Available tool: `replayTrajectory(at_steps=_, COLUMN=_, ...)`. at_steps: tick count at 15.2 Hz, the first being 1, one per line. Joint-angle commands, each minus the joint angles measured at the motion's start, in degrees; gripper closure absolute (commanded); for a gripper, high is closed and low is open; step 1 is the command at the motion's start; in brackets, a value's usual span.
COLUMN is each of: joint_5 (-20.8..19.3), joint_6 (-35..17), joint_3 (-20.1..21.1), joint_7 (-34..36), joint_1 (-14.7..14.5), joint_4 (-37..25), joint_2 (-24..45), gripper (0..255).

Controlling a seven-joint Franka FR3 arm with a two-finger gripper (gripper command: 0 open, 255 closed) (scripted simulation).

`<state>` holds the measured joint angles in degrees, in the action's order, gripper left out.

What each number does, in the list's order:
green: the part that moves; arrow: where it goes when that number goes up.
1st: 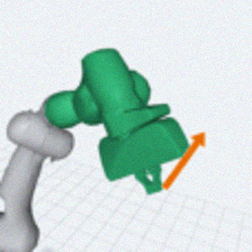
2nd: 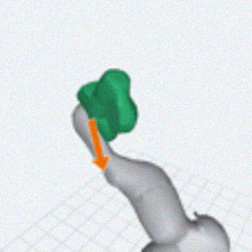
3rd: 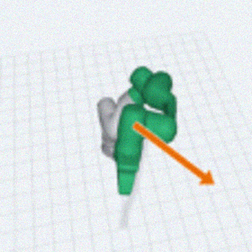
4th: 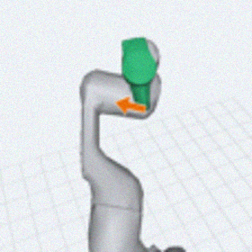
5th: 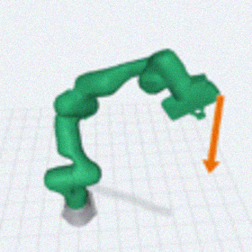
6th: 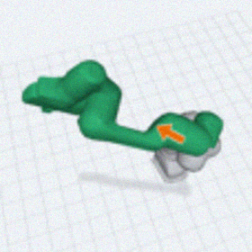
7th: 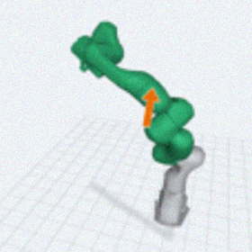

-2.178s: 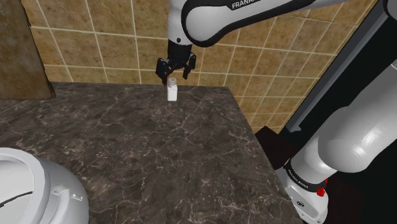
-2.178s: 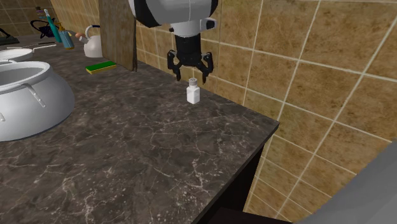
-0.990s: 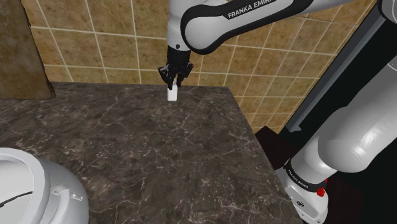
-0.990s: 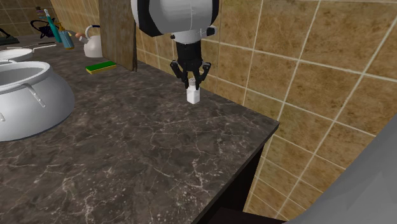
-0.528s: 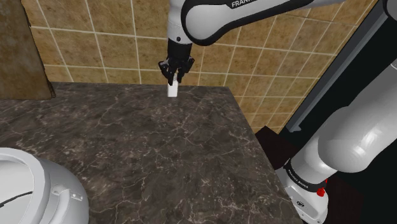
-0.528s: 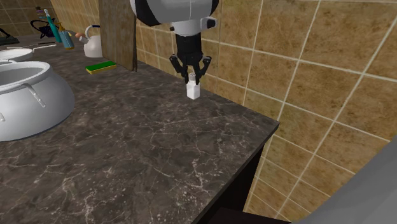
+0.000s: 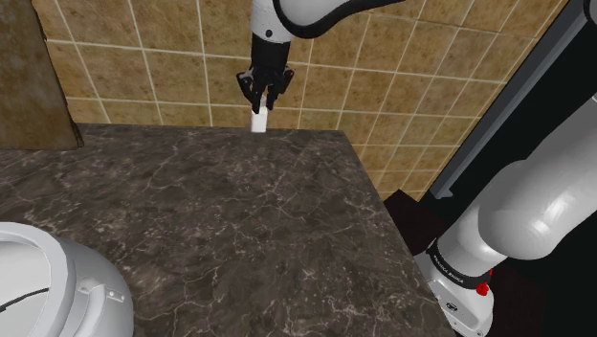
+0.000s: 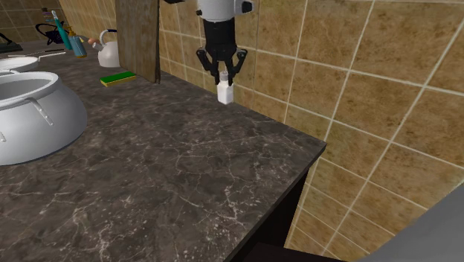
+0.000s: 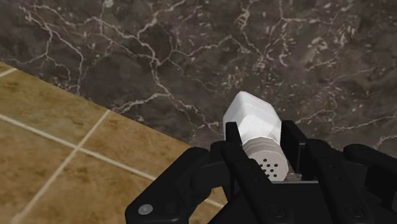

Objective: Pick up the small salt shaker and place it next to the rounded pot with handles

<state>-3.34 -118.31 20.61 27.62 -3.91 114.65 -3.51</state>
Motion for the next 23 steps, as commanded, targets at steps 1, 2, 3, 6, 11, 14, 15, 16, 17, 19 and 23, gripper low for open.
replayTrajectory(at_steps=1, joint_5=0.3, joint_6=1.5, joint_3=-0.1, joint_7=-0.3, joint_1=0.0, joint_4=-1.0, joint_2=-0.5, gripper=255)
replayTrajectory(at_steps=2, joint_5=0.3, joint_6=2.2, joint_3=-0.1, joint_7=-0.4, joint_1=0.1, joint_4=-1.6, joint_2=-0.6, gripper=255)
replayTrajectory(at_steps=3, joint_5=0.4, joint_6=3.0, joint_3=-0.1, joint_7=-0.5, joint_1=0.1, joint_4=-2.3, joint_2=-0.7, gripper=255)
replayTrajectory(at_steps=6, joint_5=0.5, joint_6=5.3, joint_3=-0.2, joint_7=-0.7, joint_1=0.1, joint_4=-4.3, joint_2=-1.0, gripper=255)
replayTrajectory(at_steps=11, joint_5=0.7, joint_6=9.1, joint_3=-0.2, joint_7=-1.0, joint_1=0.1, joint_4=-8.0, joint_2=-1.2, gripper=255)
replayTrajectory(at_steps=14, joint_5=0.7, joint_6=11.4, joint_3=-0.2, joint_7=-1.1, joint_1=0.1, joint_4=-10.3, joint_2=-1.1, gripper=255)
replayTrajectory(at_steps=15, joint_5=0.7, joint_6=12.2, joint_3=-0.2, joint_7=-1.2, joint_1=0.1, joint_4=-11.2, joint_2=-1.1, gripper=255)
replayTrajectory(at_steps=16, joint_5=0.7, joint_6=12.9, joint_3=-0.2, joint_7=-1.2, joint_1=0.1, joint_4=-12.0, joint_2=-1.0, gripper=255)
replayTrajectory(at_steps=17, joint_5=0.7, joint_6=13.7, joint_3=-0.2, joint_7=-1.2, joint_1=0.1, joint_4=-12.8, joint_2=-1.0, gripper=255)
replayTrajectory(at_steps=19, joint_5=0.6, joint_6=15.3, joint_3=-0.2, joint_7=-1.3, joint_1=0.1, joint_4=-14.6, joint_2=-0.8, gripper=255)
replayTrajectory(at_steps=23, joint_5=0.5, joint_6=18.5, joint_3=-0.1, joint_7=-1.3, joint_1=0.1, joint_4=-18.3, joint_2=-0.2, gripper=255)
